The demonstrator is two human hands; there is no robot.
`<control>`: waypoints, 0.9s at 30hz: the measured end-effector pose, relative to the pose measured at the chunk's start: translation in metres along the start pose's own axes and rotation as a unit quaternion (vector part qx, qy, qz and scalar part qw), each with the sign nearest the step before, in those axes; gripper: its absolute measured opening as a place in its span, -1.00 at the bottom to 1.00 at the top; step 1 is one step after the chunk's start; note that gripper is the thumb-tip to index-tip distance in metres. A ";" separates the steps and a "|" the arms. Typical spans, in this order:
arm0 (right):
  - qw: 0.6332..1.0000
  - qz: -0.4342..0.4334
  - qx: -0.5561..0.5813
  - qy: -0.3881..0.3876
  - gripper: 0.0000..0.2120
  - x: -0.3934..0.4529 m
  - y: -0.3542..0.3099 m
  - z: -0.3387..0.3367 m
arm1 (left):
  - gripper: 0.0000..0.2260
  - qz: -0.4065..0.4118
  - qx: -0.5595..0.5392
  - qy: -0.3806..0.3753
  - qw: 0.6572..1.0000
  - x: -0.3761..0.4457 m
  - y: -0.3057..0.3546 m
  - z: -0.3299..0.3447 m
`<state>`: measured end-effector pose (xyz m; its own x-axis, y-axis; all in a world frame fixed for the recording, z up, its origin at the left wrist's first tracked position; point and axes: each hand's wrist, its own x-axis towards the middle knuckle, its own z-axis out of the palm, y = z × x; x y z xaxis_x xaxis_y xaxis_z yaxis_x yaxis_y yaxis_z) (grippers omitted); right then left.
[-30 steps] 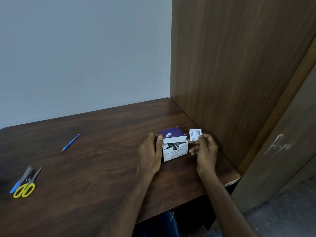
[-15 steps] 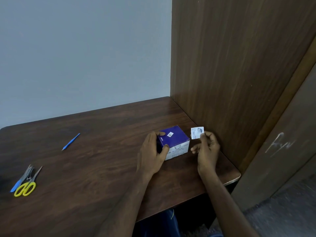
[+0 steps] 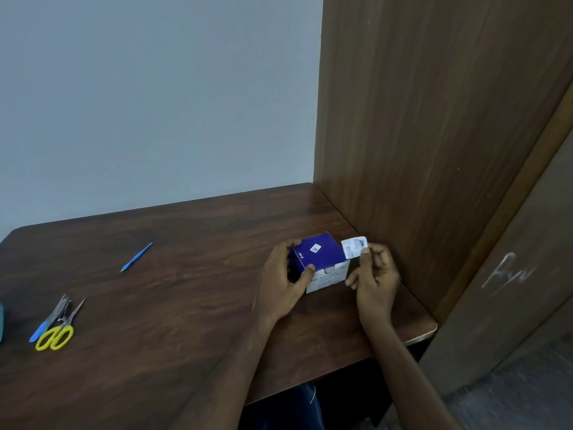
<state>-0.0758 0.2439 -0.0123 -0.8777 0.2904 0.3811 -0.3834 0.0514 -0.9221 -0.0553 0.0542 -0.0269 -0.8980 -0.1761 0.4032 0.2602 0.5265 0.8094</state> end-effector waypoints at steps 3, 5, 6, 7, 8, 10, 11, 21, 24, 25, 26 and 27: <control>0.999 0.005 0.022 0.029 -0.84 -0.011 -0.009 0.001 | -0.30 -0.030 -0.025 -0.035 0.999 -0.001 0.006 -0.001; 0.999 0.001 0.024 0.021 -0.88 -0.028 -0.018 0.005 | -0.23 -0.054 -0.060 -0.037 0.996 -0.002 0.011 -0.005; 1.000 0.001 0.023 0.010 -0.89 -0.037 -0.023 0.008 | -0.25 -0.073 -0.091 -0.023 0.993 -0.002 0.014 -0.009; 1.000 0.003 0.024 -0.006 -0.90 -0.045 -0.028 0.013 | -0.32 -0.090 -0.124 0.001 0.988 -0.002 0.014 -0.014; 0.999 0.009 0.025 -0.027 -0.91 -0.052 -0.033 0.020 | -0.41 -0.098 -0.143 0.027 0.985 -0.003 0.013 -0.022; 0.995 0.037 0.028 -0.083 -0.92 -0.063 -0.040 0.038 | -0.60 -0.073 -0.109 0.077 0.988 -0.005 0.006 -0.045; 0.991 0.054 0.030 -0.116 -0.92 -0.066 -0.042 0.048 | -0.67 -0.048 -0.075 0.097 0.991 -0.006 0.000 -0.058; 0.951 0.049 -0.038 -0.302 -0.89 -0.048 -0.011 0.199 | -0.84 0.006 0.121 0.074 0.990 0.014 -0.084 -0.188; 0.946 0.011 -0.066 -0.317 -0.85 -0.027 0.021 0.238 | -0.66 0.016 0.184 0.039 0.982 0.030 -0.110 -0.194; 0.945 0.004 -0.075 -0.318 -0.82 -0.023 0.029 0.246 | -0.62 0.016 0.195 0.033 0.980 0.033 -0.116 -0.194; 0.945 0.006 -0.079 -0.317 -0.79 -0.019 0.030 0.250 | -0.57 0.018 0.195 0.031 0.980 0.033 -0.118 -0.193; 0.945 0.011 -0.075 -0.318 -0.79 -0.016 0.035 0.254 | -0.53 0.018 0.188 0.031 0.982 0.034 -0.121 -0.192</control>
<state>-0.1482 -0.0020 -0.0333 -0.8988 -0.3375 0.2798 -0.3592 0.2011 -0.9114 -0.0489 -0.1752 -0.0291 -0.8646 -0.1949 0.4631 0.1321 0.8011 0.5838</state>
